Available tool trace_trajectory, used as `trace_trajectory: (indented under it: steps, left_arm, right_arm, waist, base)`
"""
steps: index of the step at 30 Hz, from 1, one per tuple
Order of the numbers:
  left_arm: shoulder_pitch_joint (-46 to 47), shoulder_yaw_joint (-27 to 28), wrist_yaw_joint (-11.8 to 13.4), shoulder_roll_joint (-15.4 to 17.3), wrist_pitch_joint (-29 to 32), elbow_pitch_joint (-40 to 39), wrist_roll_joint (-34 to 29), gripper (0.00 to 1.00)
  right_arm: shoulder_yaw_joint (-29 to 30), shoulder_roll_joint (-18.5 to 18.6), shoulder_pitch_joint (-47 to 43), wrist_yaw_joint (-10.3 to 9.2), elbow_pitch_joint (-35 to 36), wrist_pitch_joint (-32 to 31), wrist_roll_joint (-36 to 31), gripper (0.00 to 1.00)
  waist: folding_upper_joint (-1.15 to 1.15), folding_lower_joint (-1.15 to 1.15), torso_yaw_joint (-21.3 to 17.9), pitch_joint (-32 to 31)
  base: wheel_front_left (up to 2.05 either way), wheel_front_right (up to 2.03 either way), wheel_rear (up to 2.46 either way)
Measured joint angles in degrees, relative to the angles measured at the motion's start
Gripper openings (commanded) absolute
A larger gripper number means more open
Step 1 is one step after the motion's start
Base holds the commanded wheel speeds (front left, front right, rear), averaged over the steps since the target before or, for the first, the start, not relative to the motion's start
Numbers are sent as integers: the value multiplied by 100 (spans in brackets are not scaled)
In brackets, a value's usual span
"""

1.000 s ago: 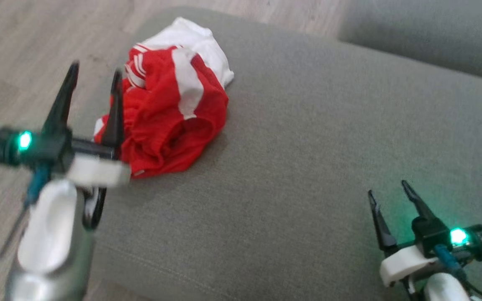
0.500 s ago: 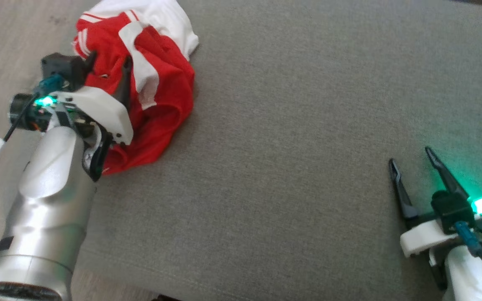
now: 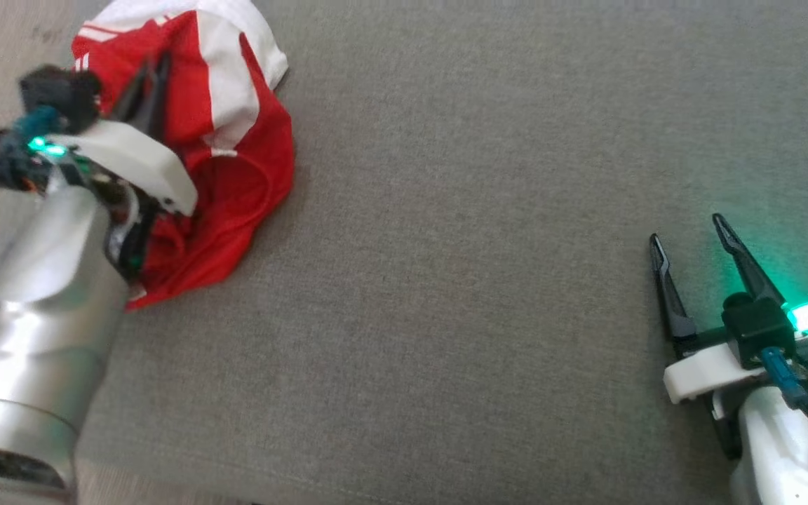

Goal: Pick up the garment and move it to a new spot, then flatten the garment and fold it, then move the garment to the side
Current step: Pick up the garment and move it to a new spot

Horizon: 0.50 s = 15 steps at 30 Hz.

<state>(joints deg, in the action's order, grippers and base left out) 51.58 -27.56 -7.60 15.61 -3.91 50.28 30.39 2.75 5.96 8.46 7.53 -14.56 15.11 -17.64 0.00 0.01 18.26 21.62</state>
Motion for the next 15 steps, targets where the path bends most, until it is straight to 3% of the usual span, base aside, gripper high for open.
trace_trajectory:
  steps: [5, 9, 15]
  left_arm:
    - [169, -380, 0, 438, -229, -500, 339, 0]
    - [378, -731, 0, 876, -190, -1371, 616, 0]
    - [489, -944, 0, 1069, 252, -2458, 1236, 0]
  right_arm:
    - [-48, -134, 32, 0, -191, -8, 140, 100]
    - [-235, -257, 20, 0, -225, -9, 367, 100]
    - [-602, -279, -250, 0, -218, -9, 933, 100]
  waist:
    - [0, -1, -174, -356]
    - [0, -2, -510, -785]
    - [0, -2, -1162, -1267]
  base:
    - [0, 0, 0]
    - [0, 0, 0]
    - [0, 0, 0]
